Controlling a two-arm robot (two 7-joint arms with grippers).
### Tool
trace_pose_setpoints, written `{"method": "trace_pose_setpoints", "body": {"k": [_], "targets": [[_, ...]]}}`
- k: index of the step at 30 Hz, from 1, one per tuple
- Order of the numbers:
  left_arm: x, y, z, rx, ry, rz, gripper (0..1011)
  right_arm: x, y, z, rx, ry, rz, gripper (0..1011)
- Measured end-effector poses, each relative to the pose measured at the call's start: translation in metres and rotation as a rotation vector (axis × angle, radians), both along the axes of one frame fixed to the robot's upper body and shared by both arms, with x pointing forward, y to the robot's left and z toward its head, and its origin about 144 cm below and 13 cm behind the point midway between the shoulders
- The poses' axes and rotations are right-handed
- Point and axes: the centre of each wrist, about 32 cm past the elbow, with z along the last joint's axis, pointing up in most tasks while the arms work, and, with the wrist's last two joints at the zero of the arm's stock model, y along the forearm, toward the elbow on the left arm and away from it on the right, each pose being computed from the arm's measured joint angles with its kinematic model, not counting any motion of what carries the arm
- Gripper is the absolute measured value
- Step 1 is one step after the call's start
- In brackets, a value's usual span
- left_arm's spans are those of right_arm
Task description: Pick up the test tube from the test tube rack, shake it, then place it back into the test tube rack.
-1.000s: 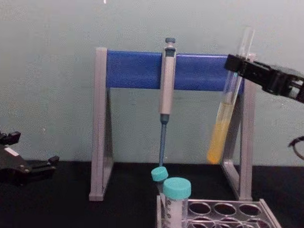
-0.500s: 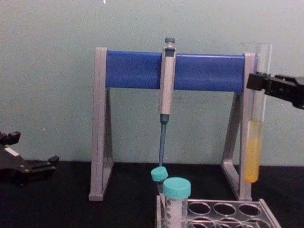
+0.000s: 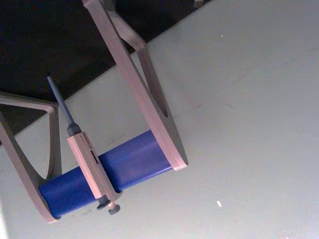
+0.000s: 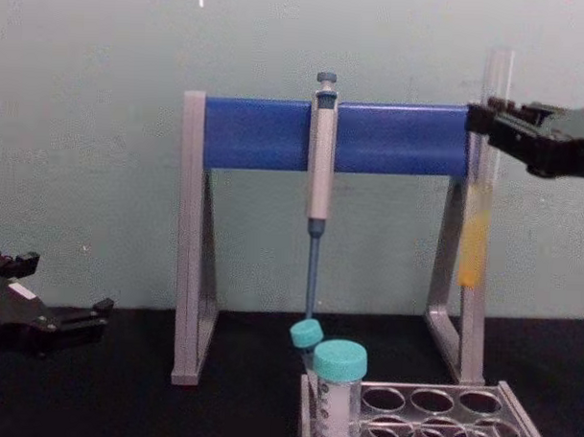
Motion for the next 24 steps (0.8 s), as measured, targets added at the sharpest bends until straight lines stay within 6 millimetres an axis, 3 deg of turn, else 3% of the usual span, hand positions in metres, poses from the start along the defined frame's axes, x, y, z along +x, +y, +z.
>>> {"method": "trace_pose_setpoints", "body": {"k": [12,24], "targets": [[0.0,0.0,0.0,0.0,0.0,0.0,1001,0.01,0.018,-0.012,0.179,0.098,0.135,230],[0.0,0.0,0.0,0.0,0.0,0.0,1001,0.003,-0.002,-0.007,0.15,0.195,0.283,230]]}}
